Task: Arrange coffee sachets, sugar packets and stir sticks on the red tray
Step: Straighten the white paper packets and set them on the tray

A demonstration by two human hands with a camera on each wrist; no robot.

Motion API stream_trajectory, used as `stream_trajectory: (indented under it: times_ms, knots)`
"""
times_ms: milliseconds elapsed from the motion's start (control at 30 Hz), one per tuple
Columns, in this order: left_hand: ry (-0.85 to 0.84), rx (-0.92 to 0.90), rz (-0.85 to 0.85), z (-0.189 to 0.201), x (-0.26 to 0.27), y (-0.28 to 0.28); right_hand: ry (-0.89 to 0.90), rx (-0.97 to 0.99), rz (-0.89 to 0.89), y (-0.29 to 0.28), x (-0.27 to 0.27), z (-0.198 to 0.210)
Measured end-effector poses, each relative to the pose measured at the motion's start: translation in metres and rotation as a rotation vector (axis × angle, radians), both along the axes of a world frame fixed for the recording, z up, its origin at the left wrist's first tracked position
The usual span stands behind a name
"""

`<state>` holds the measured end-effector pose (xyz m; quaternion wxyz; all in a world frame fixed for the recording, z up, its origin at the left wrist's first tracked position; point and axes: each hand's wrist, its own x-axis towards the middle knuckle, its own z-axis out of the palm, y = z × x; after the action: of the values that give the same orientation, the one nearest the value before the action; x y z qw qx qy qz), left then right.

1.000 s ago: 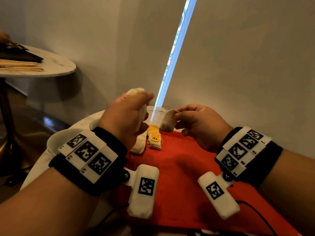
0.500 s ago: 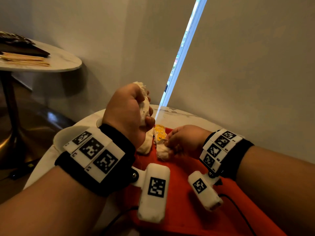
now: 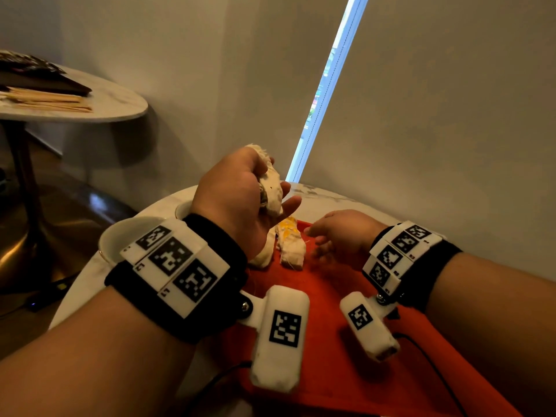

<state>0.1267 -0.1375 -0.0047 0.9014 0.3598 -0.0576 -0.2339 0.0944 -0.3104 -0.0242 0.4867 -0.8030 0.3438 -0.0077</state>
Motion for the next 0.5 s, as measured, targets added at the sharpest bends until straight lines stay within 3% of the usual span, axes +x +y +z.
stream_trajectory:
  times_ms: [100, 233, 500]
  knots:
    - [0.003, 0.008, 0.014, 0.0, 0.001, -0.001, 0.01, -0.037, 0.049, -0.003, -0.004, 0.001]
    - [-0.016, 0.052, 0.018, -0.004, 0.005, -0.005, 0.084, 0.143, 0.16, 0.004, -0.009, -0.004]
    - [-0.086, 0.077, 0.037, -0.006, 0.005, -0.006, 0.045, 0.233, 0.115, 0.014, 0.0, -0.008]
